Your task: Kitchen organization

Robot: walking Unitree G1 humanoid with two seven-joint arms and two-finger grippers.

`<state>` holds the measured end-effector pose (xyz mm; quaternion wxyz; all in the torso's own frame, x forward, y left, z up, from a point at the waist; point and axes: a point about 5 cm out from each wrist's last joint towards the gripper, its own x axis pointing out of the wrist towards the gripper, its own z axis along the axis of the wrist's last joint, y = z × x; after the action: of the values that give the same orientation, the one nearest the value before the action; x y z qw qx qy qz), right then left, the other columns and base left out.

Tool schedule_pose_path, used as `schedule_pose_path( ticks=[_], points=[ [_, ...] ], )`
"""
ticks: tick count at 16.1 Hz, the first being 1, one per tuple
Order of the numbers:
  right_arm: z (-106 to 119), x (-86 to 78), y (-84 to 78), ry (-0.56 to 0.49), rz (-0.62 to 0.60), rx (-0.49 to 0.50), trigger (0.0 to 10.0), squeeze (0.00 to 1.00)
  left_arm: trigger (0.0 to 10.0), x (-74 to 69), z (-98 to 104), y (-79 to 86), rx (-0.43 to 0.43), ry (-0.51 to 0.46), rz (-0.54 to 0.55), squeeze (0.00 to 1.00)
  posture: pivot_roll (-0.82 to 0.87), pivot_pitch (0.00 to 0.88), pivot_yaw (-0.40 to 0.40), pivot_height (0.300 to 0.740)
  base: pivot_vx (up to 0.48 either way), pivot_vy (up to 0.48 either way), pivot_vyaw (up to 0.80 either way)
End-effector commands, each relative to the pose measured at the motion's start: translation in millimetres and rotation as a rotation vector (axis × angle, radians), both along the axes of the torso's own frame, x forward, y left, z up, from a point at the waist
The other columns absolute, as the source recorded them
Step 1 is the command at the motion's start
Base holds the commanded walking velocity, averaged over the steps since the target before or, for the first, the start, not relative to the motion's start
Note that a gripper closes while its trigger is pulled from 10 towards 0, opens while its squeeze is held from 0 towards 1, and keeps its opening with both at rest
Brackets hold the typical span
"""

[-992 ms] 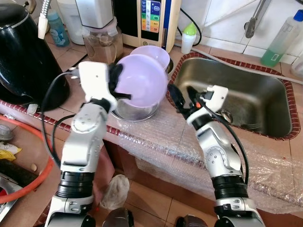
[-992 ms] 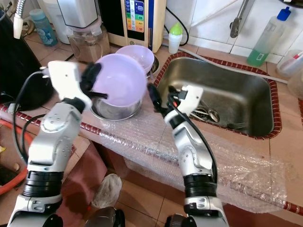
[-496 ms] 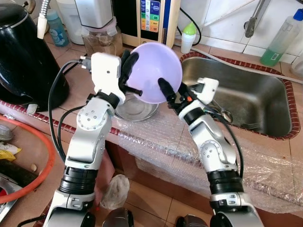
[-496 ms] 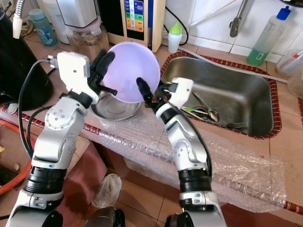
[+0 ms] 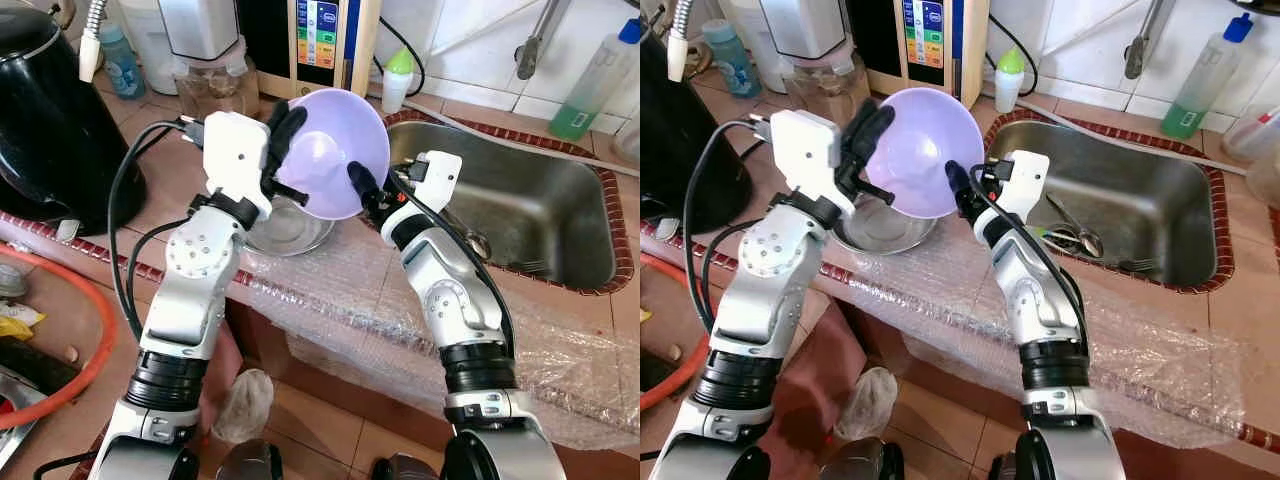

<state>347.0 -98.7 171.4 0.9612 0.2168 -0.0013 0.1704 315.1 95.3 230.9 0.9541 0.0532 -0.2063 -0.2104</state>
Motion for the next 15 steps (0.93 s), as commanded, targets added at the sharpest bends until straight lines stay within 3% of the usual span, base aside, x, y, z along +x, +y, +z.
schedule_pose_path(
  ticks=[1,9,12,13,14,15],
  points=[
    [0.6,3.5,-5.4,0.020,-0.034,0.007,0.0,0.00,0.0,-0.4,5.2,0.6,0.011,-0.037,0.005,0.00,0.02,0.027,0.022,0.740,0.000,0.000,0.00],
    [-1.3,5.4,-9.8,0.042,-0.052,0.043,0.0,0.00,0.2,1.0,4.0,-1.7,0.017,-0.049,-0.002,0.00,0.02,0.027,0.024,0.740,0.000,0.000,0.00],
    [0.9,5.8,-10.9,0.033,-0.048,0.067,0.0,0.00,1.6,1.2,2.9,-2.1,0.019,-0.046,-0.004,0.00,0.02,0.027,0.024,0.740,0.000,0.000,0.00],
    [0.8,5.6,-11.8,0.037,-0.049,0.089,0.0,0.00,2.4,1.0,1.5,-2.0,0.027,-0.045,-0.002,0.00,0.02,0.024,0.024,0.740,0.000,0.000,0.00],
    [0.7,6.3,-13.8,0.047,-0.055,0.118,0.0,0.00,8.9,1.2,0.1,-1.0,0.032,-0.040,0.001,0.00,0.02,0.022,0.023,0.740,0.000,0.000,0.00],
    [0.7,6.8,-14.7,0.047,-0.058,0.118,0.0,0.00,10.0,1.3,-0.5,-0.2,0.026,-0.035,-0.004,1.00,0.02,0.021,0.022,0.740,0.000,0.000,0.00]
  ],
)
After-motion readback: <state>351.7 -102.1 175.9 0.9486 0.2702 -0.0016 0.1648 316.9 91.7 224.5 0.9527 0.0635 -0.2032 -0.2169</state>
